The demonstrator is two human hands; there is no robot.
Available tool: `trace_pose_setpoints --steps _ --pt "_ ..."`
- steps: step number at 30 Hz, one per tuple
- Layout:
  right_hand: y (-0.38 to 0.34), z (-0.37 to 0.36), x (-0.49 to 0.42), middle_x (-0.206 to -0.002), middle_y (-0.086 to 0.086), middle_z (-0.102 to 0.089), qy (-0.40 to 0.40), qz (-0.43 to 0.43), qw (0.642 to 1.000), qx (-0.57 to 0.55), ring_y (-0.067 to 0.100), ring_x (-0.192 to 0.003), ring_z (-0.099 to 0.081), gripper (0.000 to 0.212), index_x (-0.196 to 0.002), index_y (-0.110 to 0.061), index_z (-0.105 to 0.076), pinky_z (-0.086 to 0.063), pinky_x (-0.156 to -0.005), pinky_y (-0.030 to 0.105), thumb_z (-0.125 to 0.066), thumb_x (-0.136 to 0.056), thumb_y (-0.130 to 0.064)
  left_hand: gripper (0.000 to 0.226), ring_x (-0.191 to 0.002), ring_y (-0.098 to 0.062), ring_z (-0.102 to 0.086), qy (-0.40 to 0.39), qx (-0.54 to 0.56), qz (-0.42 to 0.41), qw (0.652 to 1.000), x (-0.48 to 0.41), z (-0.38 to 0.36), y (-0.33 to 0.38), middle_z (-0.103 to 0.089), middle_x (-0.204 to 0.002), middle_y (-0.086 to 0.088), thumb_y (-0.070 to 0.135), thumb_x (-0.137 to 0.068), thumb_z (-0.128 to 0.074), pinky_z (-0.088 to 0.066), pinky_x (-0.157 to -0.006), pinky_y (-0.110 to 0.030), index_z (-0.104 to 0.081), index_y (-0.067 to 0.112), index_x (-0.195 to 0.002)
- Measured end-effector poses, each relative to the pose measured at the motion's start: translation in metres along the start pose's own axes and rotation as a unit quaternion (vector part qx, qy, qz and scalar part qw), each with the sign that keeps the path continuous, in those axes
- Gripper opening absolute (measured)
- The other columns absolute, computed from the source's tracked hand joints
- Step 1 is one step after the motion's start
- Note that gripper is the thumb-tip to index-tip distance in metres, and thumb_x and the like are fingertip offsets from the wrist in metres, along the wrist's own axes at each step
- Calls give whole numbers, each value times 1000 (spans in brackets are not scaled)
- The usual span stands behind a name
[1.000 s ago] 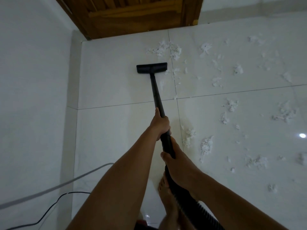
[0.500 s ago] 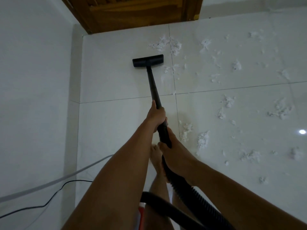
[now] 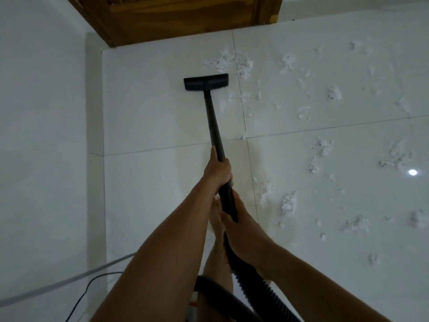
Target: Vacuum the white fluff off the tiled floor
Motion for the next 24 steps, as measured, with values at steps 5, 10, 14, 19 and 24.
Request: trace_pose_setpoints --steps 5,10,14,19,24 --pt "-20 5 -18 -112 20 -67 8 3 1000 8 5 -46 -55 63 -156 -57 -3 -47 -43 16 -37 -111 -30 68 -55 -17 -54 -5 2 -2 1000 -22 7 16 -55 -71 -8 22 -103 -36 -53 -61 -33 -1 47 -156" --pt "-39 13 -37 -89 14 -62 13 1 1000 8 0 -37 -51 63 -156 -57 -3 -45 -40 16 -36 -111 -29 69 -54 -17 -54 -8 2 -6 1000 -42 13 36 -55 -65 -7 22 -103 -36 -55 -64 -34 0 48 -156" --pt "-47 14 -52 -84 16 -63 17 -6 1000 2 4 -38 -54 62 -154 -60 -3 -46 -40 19 -37 -111 -31 69 -55 -18 -55 -8 -6 -3 1000 -56 19 47 -56 -67 -8 24 -102 -36 -56 -64 -35 1 50 -155" --pt "-50 14 -62 -81 16 -62 20 -24 999 -13 10 -42 -56 62 -151 -64 -3 -48 -42 21 -38 -110 -33 69 -55 -18 -56 -8 -11 -5 1000 -65 22 54 -57 -67 -8 24 -102 -36 -58 -71 -39 0 50 -155" --pt "-47 13 -63 -78 17 -63 21 -14 1000 -8 11 -41 -58 61 -152 -63 -5 -49 -42 24 -37 -110 -32 70 -54 -18 -55 -5 -11 -4 1000 -59 23 54 -56 -68 -8 23 -102 -36 -58 -68 -37 1 49 -155"
Point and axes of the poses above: each hand's wrist, its own x-axis away from the middle knuckle, its own z-axis out of the back of the hand, y = z × x, the point moved 8 cm from there along -x, towards the middle knuckle
